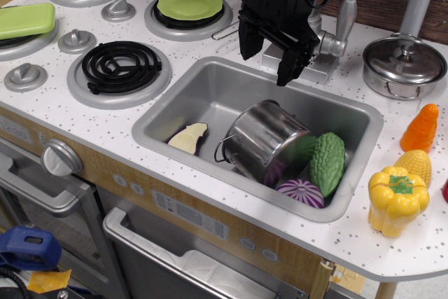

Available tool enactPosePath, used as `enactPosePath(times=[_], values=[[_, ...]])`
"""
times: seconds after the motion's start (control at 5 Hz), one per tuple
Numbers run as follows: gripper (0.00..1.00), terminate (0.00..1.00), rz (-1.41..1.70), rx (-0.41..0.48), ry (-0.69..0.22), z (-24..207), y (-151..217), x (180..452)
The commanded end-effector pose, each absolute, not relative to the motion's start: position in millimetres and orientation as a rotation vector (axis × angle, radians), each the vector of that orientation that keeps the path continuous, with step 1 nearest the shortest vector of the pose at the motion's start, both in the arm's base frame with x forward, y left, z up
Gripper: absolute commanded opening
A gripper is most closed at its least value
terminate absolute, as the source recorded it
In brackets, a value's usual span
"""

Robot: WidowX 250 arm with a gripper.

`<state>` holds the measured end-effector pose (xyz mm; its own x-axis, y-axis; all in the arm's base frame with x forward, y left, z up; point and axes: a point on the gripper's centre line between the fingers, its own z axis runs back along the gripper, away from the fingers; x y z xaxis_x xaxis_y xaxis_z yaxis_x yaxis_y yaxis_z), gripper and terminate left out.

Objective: Flip pot upright in sink

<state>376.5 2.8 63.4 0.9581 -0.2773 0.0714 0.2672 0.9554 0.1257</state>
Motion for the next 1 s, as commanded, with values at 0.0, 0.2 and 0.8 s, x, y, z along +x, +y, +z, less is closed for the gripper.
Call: enactPosePath(times=[0.0,0.2,0.8], values=[[1.0,0.0,-0.277,0.115,-0.089,63,3,376],[1.0,0.0,-0.23,0.034,-0.051,68,-1,380],[1.0,0.0,-0.121,-0.242,-0.034,51,6,380]])
